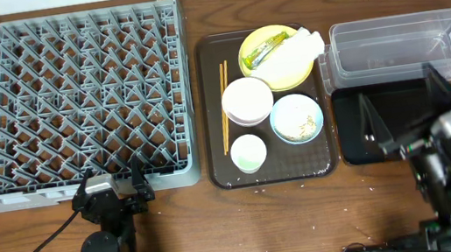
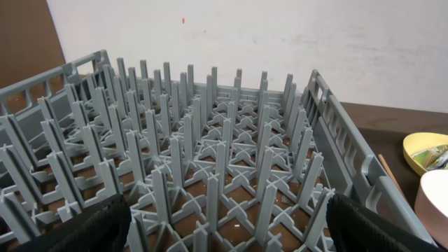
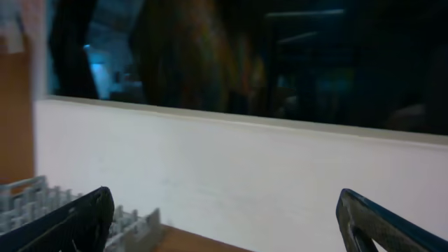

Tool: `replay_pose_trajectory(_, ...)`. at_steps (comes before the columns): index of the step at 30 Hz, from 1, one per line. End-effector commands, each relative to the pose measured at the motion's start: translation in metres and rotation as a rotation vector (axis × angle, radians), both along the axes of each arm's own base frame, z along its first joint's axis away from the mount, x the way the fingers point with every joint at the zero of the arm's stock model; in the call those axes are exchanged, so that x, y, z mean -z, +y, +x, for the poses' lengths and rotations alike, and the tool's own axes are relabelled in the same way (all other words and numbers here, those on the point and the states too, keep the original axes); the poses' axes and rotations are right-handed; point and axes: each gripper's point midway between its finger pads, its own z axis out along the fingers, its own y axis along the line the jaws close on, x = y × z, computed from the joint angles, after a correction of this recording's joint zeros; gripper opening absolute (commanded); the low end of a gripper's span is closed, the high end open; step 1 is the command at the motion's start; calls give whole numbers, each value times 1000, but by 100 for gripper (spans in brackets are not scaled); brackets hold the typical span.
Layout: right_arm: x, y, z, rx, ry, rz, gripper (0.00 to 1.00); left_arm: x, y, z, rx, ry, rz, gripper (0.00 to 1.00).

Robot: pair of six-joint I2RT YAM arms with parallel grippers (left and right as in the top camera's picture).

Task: Sort waste into correct bins and load items into the dishwasher
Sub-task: 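Reach the right gripper to the wrapper and tissue on the yellow plate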

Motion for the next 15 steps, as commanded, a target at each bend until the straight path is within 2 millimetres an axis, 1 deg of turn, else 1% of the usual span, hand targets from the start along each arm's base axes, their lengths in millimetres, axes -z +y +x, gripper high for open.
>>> replay_pose_trajectory(1, -20, 16, 14, -93, 9, -52, 99, 15, -1, -1, 10, 47, -1, 91)
replay_pose_trajectory(4, -30, 28, 34, -166, 46, -72, 99, 15, -1, -1, 10, 47, -1, 91)
replay_pose_trajectory(9, -41, 50, 77, -320, 174, -54, 99, 15, -1, -1, 10, 47, -1, 90)
replay_pose_trajectory(12, -37, 62, 106, -386, 300, -45, 99, 15, -1, -1, 10, 47, -1, 91)
replay_pose_trajectory(15, -26, 74, 136, -444, 462, -30, 99, 15, -1, -1, 10, 47, -1, 91)
